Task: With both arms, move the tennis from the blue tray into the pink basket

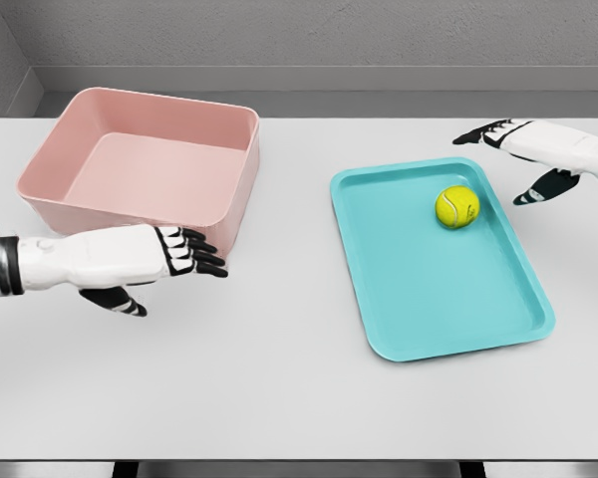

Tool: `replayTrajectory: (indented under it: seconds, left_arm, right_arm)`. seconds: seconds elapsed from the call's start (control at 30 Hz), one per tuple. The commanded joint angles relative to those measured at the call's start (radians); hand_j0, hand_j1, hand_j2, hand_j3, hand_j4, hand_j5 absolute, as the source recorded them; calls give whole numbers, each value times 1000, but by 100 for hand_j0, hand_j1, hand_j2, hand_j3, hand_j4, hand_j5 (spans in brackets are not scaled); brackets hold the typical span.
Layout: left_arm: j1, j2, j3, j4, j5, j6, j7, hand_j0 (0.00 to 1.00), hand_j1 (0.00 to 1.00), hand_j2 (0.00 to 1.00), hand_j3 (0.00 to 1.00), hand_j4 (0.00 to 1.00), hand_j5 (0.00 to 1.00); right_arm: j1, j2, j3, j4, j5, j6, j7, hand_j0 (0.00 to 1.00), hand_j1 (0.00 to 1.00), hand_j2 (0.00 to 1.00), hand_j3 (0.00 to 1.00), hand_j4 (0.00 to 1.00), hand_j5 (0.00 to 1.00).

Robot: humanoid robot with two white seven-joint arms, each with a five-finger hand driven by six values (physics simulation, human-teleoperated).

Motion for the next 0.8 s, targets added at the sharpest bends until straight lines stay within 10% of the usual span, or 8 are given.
replayTrajectory:
  seconds: [0.0, 0.27, 0.53, 0.63, 0.77]
  left_arm:
    - [0, -2, -23, -1, -3, 1, -45, 100, 100, 100, 100, 100, 100]
    - [-9, -79, -23, -1, -94, 1, -45, 100, 100, 100, 100, 100, 100]
    - [2, -93, -29, -1, -89, 1, -50, 100, 100, 100, 100, 100, 100]
    - [-6, -99, -67, -1, -90, 1, -289, 100, 100, 100, 100, 100, 100]
    - [-37, -100, -66, -1, -92, 1, -289, 100, 100, 100, 100, 100, 100]
  right_arm:
    - [0, -9, 1, -5, -7, 0, -1, 100, 100, 100, 100, 100, 100]
    - [-3, -26, 36, -16, -5, -43, -66, 100, 100, 100, 100, 100, 100]
    - [-3, -19, 44, -122, -5, -43, 83, 100, 100, 100, 100, 100, 100]
    - [-3, -3, 44, -115, -5, -18, 97, 100, 100, 100, 100, 100, 100]
    - [-5, 63, 48, -88, -2, 33, 138, 100, 100, 100, 100, 100, 100]
